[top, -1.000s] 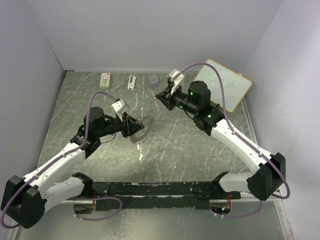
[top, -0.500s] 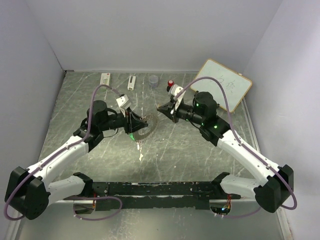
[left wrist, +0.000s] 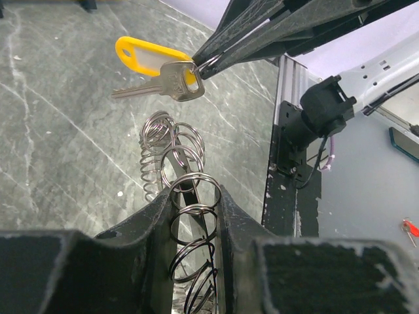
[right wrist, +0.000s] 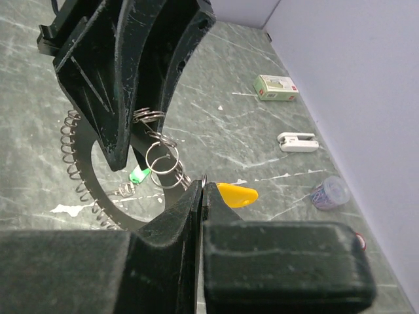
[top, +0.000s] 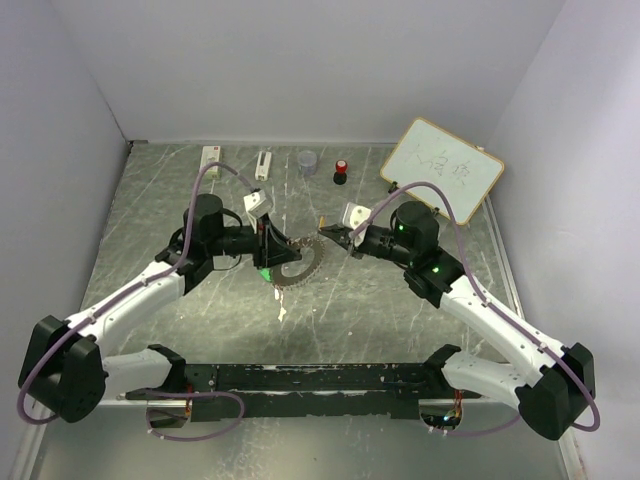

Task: Put the keys on the keyring

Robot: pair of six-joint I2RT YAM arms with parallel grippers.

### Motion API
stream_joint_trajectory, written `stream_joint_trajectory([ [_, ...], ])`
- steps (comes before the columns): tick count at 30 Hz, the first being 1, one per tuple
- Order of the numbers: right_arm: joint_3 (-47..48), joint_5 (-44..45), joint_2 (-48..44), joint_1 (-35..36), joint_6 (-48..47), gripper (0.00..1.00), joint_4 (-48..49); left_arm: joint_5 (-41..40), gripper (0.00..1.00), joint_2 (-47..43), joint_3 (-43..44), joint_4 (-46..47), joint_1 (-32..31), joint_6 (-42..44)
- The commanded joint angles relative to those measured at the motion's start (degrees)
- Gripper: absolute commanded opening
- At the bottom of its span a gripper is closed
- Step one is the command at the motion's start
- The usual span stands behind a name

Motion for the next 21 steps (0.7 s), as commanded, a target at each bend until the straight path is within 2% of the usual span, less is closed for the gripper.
stream_joint_trajectory([
  [1, 0.07, -3.27, -1.01, 0.43, -6.42, 0.0, 0.39, 5.09, 0.07, 1.23, 3.27, -0.04, 0.32, 0.78],
  [7, 3.58, -5.3, 1.31, 1.35, -8.84, 0.0, -5.67, 6.16, 0.07, 2.92, 4.96, -0.96, 0.23, 0.33],
  [21, 4.78, -1.57, 1.68, 3.64, -8.38, 0.0, -7.2, 5.02, 0.07, 7.82, 8.68, -1.22, -0.53, -1.12],
])
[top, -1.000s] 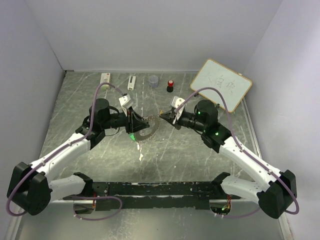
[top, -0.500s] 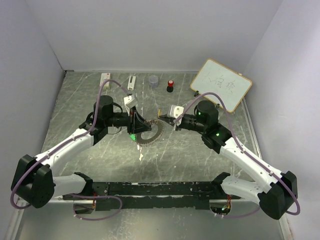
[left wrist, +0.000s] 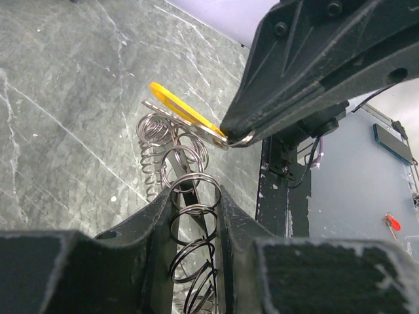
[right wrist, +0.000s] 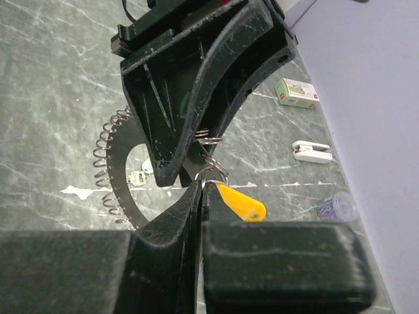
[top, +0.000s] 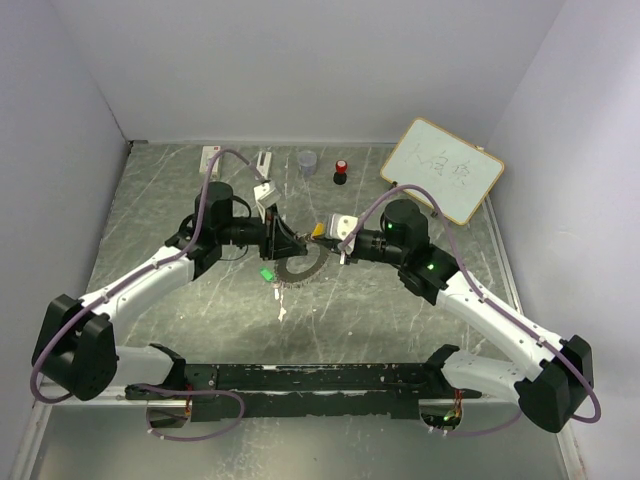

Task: Put the keys on the keyring

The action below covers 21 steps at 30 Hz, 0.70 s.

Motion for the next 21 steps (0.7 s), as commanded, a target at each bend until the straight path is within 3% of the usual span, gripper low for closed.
stream_joint_trajectory([
  [1, 1.82, 0.73, -0.55, 0.76, -0.2, 0.0, -0.87, 1.37, 0.07, 1.61, 3.24, 1.34, -0.58, -0.7],
  [21, 2.25, 4.76, -1.01, 2.57, -1.39, 0.0, -2.2, 0.36, 0.07, 5.15, 7.23, -1.19, -4.2, 1.07],
])
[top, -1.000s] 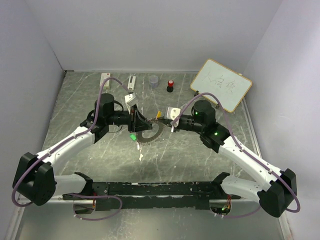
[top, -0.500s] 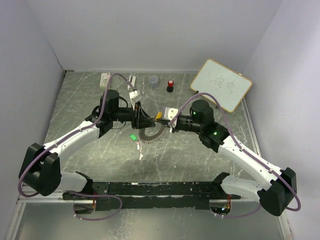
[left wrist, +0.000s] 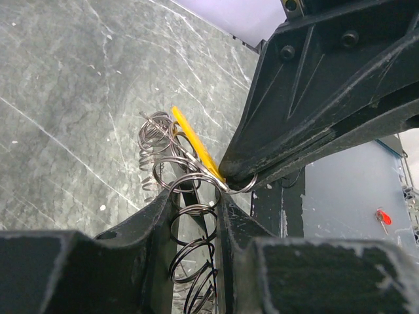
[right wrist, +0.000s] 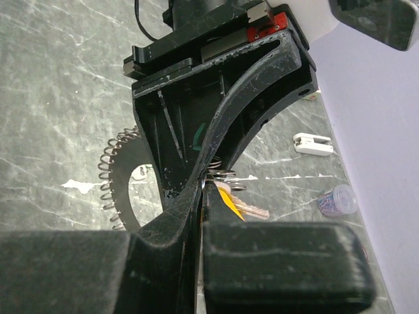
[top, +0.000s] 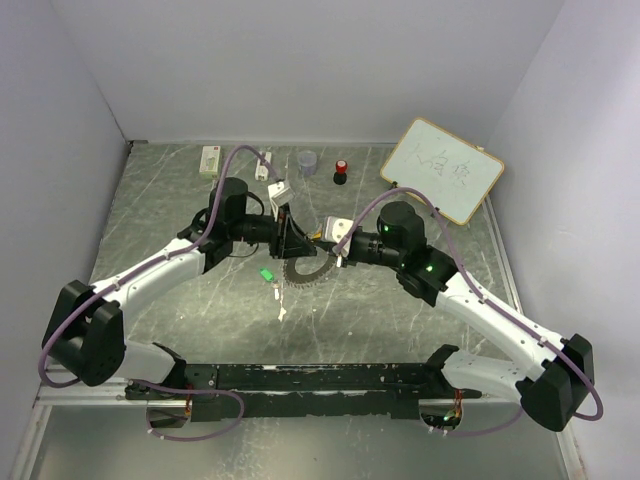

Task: Put the keys on the keyring

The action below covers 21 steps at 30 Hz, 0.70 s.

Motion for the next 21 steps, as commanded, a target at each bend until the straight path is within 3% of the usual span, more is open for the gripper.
stream_joint_trajectory([
  [1, 1.77, 1.63, -0.91, 0.7, -0.62, 0.0, -0.01, 0.69, 0.07, -0.01, 2.67, 0.34, -0.88, 0.98],
  [21, 1.96, 3.12, -0.62, 1.15, -0.64, 0.0, -0.11, 0.8, 0.07, -0.54, 3.0, -0.71, -1.83, 2.11],
])
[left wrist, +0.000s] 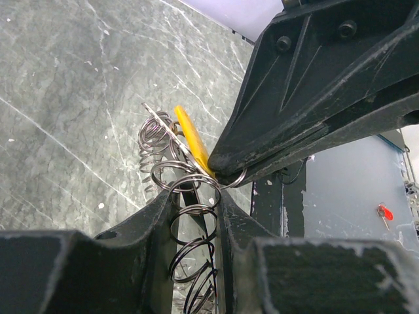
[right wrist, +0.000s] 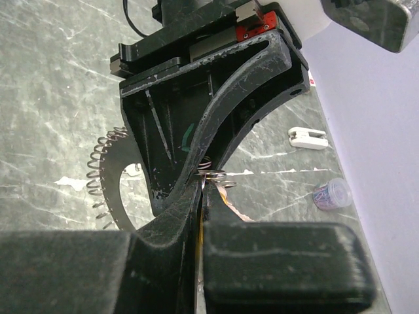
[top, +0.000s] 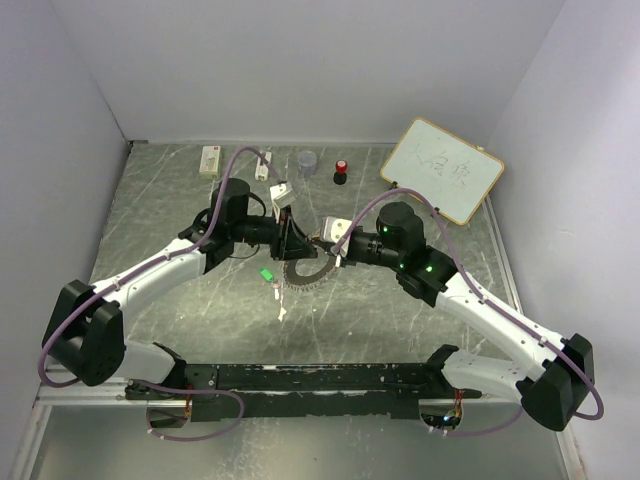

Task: Put the keys on the keyring

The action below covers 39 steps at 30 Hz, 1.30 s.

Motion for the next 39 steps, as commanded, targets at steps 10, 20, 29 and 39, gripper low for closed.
stream_joint_trajectory([
  [10, 2.09, 1.11, -0.24, 0.48, -0.02, 0.0, 0.66, 1.01, 0.07, -0.61, 3.28, -0.05, -1.71, 1.85],
  [20, 2.45, 2.21, -0.35, 0.5, 0.42, 0.0, 1.33, 1.18, 0.07, -0.52, 3.74, -1.65, -2.52, 3.7],
  [29, 3.5, 3.59, 0.14, 0.48, 0.41, 0.0, 1.24, 1.13, 0.07, -0.94, 4.01, -3.16, -3.33, 5.63],
  [39, 5.71, 3.88, 0.14, 0.52, -0.06, 0.0, -0.25, -1.43, 0.07, -0.89, 4.21, -5.18, -3.82, 7.86],
])
